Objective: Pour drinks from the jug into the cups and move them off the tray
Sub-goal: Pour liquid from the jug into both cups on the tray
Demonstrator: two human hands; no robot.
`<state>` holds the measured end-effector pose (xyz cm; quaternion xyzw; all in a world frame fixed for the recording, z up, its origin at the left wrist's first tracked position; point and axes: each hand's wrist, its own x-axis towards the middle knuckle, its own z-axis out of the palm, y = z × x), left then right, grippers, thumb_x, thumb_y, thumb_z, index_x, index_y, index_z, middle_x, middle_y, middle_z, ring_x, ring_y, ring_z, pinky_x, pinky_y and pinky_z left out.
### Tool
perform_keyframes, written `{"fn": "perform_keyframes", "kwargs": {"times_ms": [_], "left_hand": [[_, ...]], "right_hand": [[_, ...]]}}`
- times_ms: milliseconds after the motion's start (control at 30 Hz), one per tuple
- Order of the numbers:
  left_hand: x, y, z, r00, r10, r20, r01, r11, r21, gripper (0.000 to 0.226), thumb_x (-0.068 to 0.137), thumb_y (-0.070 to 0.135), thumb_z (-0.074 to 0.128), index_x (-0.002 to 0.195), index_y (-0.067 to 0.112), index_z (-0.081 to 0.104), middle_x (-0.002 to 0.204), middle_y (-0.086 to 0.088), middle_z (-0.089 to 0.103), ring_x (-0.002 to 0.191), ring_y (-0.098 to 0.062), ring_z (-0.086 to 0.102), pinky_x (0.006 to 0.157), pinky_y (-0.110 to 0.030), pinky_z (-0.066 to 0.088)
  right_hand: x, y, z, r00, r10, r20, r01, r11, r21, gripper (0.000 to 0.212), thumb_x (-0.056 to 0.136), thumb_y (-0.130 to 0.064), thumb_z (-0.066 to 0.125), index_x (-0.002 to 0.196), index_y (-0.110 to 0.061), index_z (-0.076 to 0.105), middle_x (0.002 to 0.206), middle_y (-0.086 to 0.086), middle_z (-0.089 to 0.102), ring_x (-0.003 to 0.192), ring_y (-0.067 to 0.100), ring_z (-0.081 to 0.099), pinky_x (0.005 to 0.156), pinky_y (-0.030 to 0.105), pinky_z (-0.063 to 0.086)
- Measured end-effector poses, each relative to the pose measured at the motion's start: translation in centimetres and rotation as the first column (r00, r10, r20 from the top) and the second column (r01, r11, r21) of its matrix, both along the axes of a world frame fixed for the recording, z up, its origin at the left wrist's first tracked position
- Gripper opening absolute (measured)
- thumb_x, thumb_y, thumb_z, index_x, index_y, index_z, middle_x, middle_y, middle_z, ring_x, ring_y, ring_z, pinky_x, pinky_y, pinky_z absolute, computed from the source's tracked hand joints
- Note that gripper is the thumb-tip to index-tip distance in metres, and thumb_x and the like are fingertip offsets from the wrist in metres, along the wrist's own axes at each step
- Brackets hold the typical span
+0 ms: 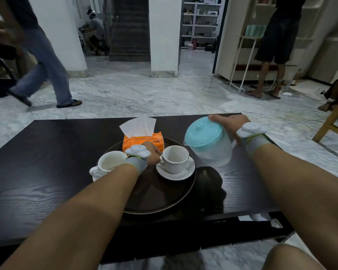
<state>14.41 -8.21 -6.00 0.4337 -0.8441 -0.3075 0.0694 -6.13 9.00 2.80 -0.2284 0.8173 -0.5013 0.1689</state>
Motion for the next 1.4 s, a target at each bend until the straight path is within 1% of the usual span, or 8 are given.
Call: {"fn": "perform_keyframes", "kwargs": {"times_ms": [100, 300, 467, 600, 800, 1033, 1300, 1400], "left_hand": [[0.1, -0.3, -0.1, 1.0, -0.014, 0.02, 0.015, 1.0, -0.014, 0.03, 0.075, 0.017, 0.073, 0.105, 0.02, 0.078, 0.109, -0.004, 0.075, 0.101, -0.026, 0.068, 0.095, -0.036, 0.054], [0.1, -0.4, -0.1, 0.999, -0.049, 0.01, 0.05, 0.998, -0.039, 0.032, 0.08, 0.016, 0.07, 0.111, 0.019, 0.076, 0.114, -0.004, 0.073, 0.106, -0.026, 0.066, 0.097, -0.032, 0.052], [0.0, -0.6, -0.4, 0.995, -0.093, 0.023, 0.094, 0.993, -0.076, 0.03, 0.082, 0.019, 0.069, 0.111, 0.02, 0.076, 0.112, -0.005, 0.074, 0.105, -0.027, 0.067, 0.095, -0.033, 0.053], [-0.1, -0.6, -0.2, 0.993, -0.11, 0.04, 0.114, 0.987, -0.113, 0.029, 0.085, 0.019, 0.067, 0.113, 0.019, 0.075, 0.114, -0.005, 0.073, 0.106, -0.027, 0.066, 0.095, -0.033, 0.052], [-0.3, -0.5, -0.2, 0.99, -0.121, 0.068, 0.129, 0.984, -0.122, 0.033, 0.089, 0.018, 0.065, 0.121, 0.018, 0.071, 0.123, -0.005, 0.07, 0.111, -0.027, 0.064, 0.094, -0.03, 0.05], [-0.5, -0.7, -0.1, 0.988, -0.116, 0.099, 0.129, 0.982, -0.139, 0.034, 0.089, 0.019, 0.064, 0.122, 0.021, 0.07, 0.124, -0.004, 0.069, 0.111, -0.027, 0.064, 0.097, -0.033, 0.051], [-0.5, -1.0, -0.4, 0.989, -0.115, 0.089, 0.126, 0.985, -0.118, 0.032, 0.087, 0.017, 0.066, 0.119, 0.02, 0.072, 0.121, -0.005, 0.071, 0.107, -0.027, 0.065, 0.096, -0.034, 0.052], [-0.5, -1.0, -0.3, 0.987, -0.122, 0.103, 0.134, 0.983, -0.122, 0.033, 0.087, 0.018, 0.065, 0.119, 0.02, 0.072, 0.121, -0.005, 0.07, 0.107, -0.027, 0.065, 0.095, -0.034, 0.052]], "right_hand": [[-0.1, -0.4, 0.2, 0.997, 0.014, -0.08, -0.01, 0.999, 0.047, 0.063, 0.048, -0.065, 0.079, 0.079, -0.01, 0.073, 0.079, 0.006, 0.074, 0.074, 0.029, 0.071, 0.07, 0.04, 0.059], [-0.1, -1.1, 0.8, 0.977, 0.047, -0.208, -0.016, 0.989, 0.15, 0.073, 0.046, -0.072, 0.074, 0.08, -0.007, 0.073, 0.087, 0.01, 0.074, 0.084, 0.03, 0.07, 0.078, 0.041, 0.058], [-0.3, -1.5, 1.0, 0.972, 0.045, -0.231, -0.003, 0.983, 0.182, 0.074, 0.05, -0.071, 0.074, 0.082, -0.004, 0.073, 0.083, 0.008, 0.072, 0.078, 0.027, 0.067, 0.064, 0.03, 0.048], [0.0, -1.6, 1.2, 0.962, 0.047, -0.271, 0.018, 0.972, 0.233, 0.068, 0.057, -0.069, 0.074, 0.078, -0.004, 0.069, 0.072, 0.005, 0.06, 0.065, 0.021, 0.053, 0.054, 0.027, 0.037], [0.0, -2.1, 1.3, 0.936, 0.061, -0.348, 0.042, 0.959, 0.281, 0.066, 0.06, -0.068, 0.073, 0.076, -0.005, 0.068, 0.07, 0.006, 0.057, 0.064, 0.021, 0.051, 0.055, 0.029, 0.036], [0.0, -2.5, 1.9, 0.916, 0.052, -0.397, 0.071, 0.954, 0.291, 0.062, 0.059, -0.068, 0.073, 0.054, -0.012, 0.047, 0.061, 0.003, 0.048, 0.065, 0.022, 0.047, 0.052, 0.027, 0.032], [0.3, -2.9, 2.5, 0.883, 0.091, -0.46, 0.089, 0.931, 0.354, 0.064, 0.062, -0.071, 0.07, 0.06, -0.009, 0.053, 0.07, 0.007, 0.054, 0.07, 0.024, 0.052, 0.06, 0.029, 0.037], [0.3, -2.9, 2.8, 0.874, 0.107, -0.475, 0.087, 0.926, 0.368, 0.066, 0.062, -0.072, 0.069, 0.069, -0.006, 0.061, 0.072, 0.007, 0.056, 0.071, 0.024, 0.053, 0.056, 0.027, 0.036]]}}
